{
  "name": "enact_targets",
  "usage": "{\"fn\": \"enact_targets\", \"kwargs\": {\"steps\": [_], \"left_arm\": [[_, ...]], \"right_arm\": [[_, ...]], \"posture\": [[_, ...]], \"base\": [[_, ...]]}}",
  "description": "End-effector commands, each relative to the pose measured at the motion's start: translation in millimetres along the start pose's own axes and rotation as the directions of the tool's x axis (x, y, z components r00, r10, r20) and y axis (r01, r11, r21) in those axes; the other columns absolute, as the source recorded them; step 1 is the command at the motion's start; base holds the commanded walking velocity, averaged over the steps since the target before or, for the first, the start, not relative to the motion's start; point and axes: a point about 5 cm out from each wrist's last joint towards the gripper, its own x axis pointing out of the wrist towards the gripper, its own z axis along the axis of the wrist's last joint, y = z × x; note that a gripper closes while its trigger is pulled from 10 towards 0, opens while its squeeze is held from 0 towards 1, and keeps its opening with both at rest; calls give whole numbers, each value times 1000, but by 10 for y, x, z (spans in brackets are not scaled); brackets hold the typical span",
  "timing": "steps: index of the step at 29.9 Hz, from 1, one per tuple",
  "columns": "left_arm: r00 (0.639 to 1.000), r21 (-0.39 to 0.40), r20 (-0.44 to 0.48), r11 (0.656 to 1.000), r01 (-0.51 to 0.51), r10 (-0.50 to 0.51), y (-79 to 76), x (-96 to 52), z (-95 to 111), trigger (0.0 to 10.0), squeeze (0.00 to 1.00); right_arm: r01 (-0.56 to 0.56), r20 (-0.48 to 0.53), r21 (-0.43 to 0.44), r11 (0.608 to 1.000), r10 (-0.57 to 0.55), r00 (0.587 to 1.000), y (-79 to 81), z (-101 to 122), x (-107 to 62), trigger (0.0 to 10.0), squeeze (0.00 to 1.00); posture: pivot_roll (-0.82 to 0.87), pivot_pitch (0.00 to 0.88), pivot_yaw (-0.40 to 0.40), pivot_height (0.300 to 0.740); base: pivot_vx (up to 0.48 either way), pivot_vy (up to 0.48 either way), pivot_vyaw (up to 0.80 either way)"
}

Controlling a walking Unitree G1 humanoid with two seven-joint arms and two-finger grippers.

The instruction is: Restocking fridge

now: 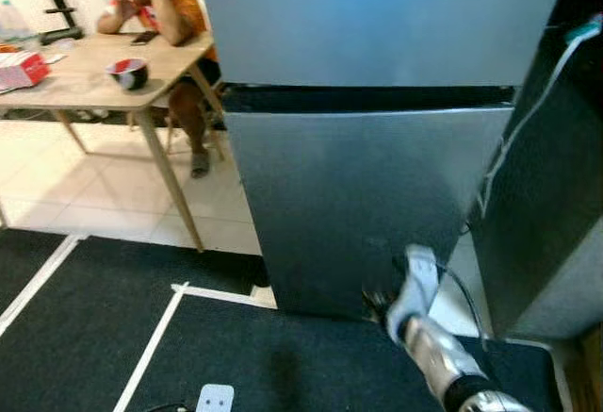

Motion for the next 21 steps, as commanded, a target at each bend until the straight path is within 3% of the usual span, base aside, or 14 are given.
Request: {"fn": "enact_targets", "kwargs": {"steps": [1,2,4,5,6,13,21], "left_arm": [[1000,13,-30,1000,-2,2,8,-24,-89,10000,0],[1000,13,-30,1000,-2,2,8,-24,-89,10000,0],[1000,31,-26,999,4,-4,7,-24,-84,10000,0],[1000,31,-26,999,4,-4,7,-24,-84,10000,0],[1000,54,-23,998,10,-9,8,-23,-77,10000,0],[999,57,-22,998,30,-29,8,-23,-71,10000,0],[1000,65,-12,998,24,-23,43,-20,-43,10000,0]], "right_arm": [[155,-76,-47,987,-158,985,-325,-291,-152,10000,0],[155,-76,-47,987,-158,985,-325,-291,-152,10000,0],[300,-152,-47,953,-304,940,-683,-636,-404,10000,0],[300,-152,-47,953,-304,940,-683,-636,-404,10000,0],[387,-199,-51,921,-389,899,-894,-880,-614,10000,0],[469,-268,-52,881,-465,844,-1043,-1267,-901,10000,0],[477,-218,-17,879,-469,856,-972,-1169,-803,10000,0]], "posture": [[-72,89,55,740],[-72,89,55,740],[-72,89,56,740],[-72,89,56,740],[-72,89,56,740],[-74,79,59,740],[-80,50,54,740]], "base": [[0,0,0],[0,0,0],[0,0,0],[0,0,0],[0,0,0],[0,0,0],[0,0,0]]}}
